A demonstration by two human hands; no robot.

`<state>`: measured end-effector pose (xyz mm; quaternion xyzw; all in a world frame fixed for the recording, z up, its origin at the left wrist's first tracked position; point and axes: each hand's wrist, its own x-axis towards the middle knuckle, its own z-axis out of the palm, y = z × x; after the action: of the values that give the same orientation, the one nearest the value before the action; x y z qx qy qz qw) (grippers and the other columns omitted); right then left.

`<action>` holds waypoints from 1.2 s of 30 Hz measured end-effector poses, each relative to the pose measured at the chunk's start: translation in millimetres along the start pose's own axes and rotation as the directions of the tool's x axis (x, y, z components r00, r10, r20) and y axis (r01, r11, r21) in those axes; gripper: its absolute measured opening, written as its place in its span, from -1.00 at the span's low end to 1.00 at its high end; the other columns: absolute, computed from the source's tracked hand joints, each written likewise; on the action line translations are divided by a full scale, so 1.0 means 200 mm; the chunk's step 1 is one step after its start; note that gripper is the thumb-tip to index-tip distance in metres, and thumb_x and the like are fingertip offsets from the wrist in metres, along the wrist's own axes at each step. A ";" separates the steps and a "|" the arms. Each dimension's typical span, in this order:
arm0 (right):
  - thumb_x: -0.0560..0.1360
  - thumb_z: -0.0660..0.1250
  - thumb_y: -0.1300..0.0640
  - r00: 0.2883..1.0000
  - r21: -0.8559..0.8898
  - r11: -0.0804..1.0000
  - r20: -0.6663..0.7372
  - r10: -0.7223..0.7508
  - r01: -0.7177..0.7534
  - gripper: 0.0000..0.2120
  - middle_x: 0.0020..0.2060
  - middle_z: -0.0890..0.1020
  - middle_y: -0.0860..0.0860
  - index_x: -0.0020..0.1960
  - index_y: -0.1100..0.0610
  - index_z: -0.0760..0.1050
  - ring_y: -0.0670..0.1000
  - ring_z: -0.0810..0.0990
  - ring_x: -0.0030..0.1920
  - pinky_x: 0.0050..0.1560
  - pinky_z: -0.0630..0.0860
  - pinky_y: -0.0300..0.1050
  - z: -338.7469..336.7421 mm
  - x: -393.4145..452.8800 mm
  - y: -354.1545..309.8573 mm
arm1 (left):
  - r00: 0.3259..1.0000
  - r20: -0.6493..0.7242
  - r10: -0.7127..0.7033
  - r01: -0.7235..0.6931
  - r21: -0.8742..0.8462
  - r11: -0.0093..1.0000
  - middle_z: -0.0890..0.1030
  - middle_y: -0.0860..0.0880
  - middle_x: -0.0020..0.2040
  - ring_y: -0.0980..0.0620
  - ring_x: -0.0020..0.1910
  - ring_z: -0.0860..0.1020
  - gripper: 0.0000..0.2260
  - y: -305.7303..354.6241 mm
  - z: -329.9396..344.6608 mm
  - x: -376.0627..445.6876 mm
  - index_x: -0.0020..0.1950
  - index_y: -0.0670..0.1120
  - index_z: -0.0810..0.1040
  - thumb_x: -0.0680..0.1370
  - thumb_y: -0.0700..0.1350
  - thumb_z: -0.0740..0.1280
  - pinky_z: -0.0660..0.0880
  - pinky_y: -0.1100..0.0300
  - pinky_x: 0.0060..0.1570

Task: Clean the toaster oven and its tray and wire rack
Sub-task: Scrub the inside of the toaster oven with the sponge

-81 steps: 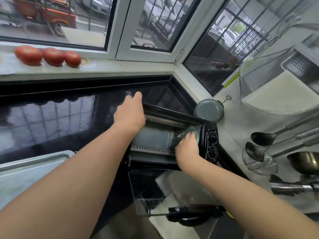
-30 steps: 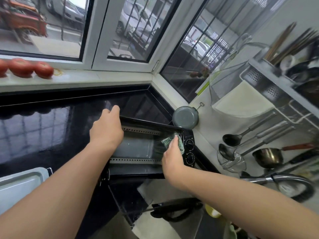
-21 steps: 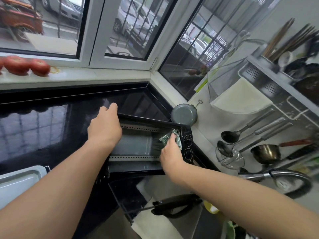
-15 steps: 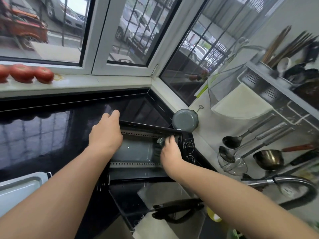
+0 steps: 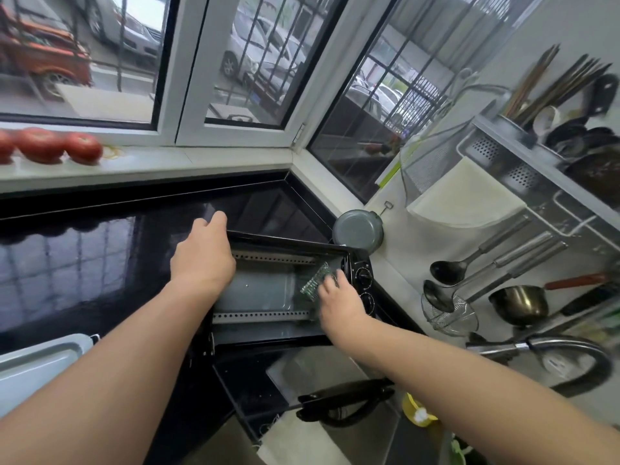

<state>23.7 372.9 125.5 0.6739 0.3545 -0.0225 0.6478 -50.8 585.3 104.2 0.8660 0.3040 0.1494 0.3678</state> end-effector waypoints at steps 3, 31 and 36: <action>0.67 0.05 -0.12 0.998 -0.018 0.998 0.019 -0.061 0.062 -0.45 0.55 0.22 0.20 0.59 0.09 0.19 0.29 0.14 0.55 0.54 -0.10 0.33 0.01 -0.04 -0.03 | 1.000 0.003 -0.008 0.008 0.003 1.000 0.37 -0.10 0.04 -0.28 -0.11 0.44 -0.74 0.00 0.00 0.00 0.08 -0.04 0.30 0.53 -0.33 0.27 0.41 -0.10 -0.13; 0.69 0.08 0.00 0.973 -0.118 0.989 -0.204 -0.106 0.083 -0.54 0.46 0.36 0.27 0.50 0.20 0.35 0.35 0.22 0.49 0.52 0.06 0.29 0.13 -0.17 0.07 | 0.998 -0.012 -0.064 0.064 -0.008 0.998 0.35 -0.09 0.02 -0.24 -0.13 0.42 -0.73 0.01 0.01 0.01 0.06 -0.04 0.28 0.52 -0.35 0.26 0.38 -0.08 -0.16; 0.70 0.06 -0.02 0.982 -0.131 0.976 -0.053 -0.183 0.175 -0.52 0.50 0.32 0.24 0.54 0.17 0.28 0.33 0.18 0.53 0.56 -0.06 0.29 0.09 -0.15 0.00 | 0.999 -0.014 -0.042 0.041 -0.022 0.999 0.34 -0.07 0.00 -0.22 -0.16 0.41 -0.71 0.01 0.00 -0.02 0.05 -0.03 0.27 0.50 -0.37 0.24 0.35 -0.06 -0.23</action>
<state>8.5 343.7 138.3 0.5976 0.4353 -0.0364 0.6723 -52.7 581.5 105.6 0.8545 0.3229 0.1513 0.3778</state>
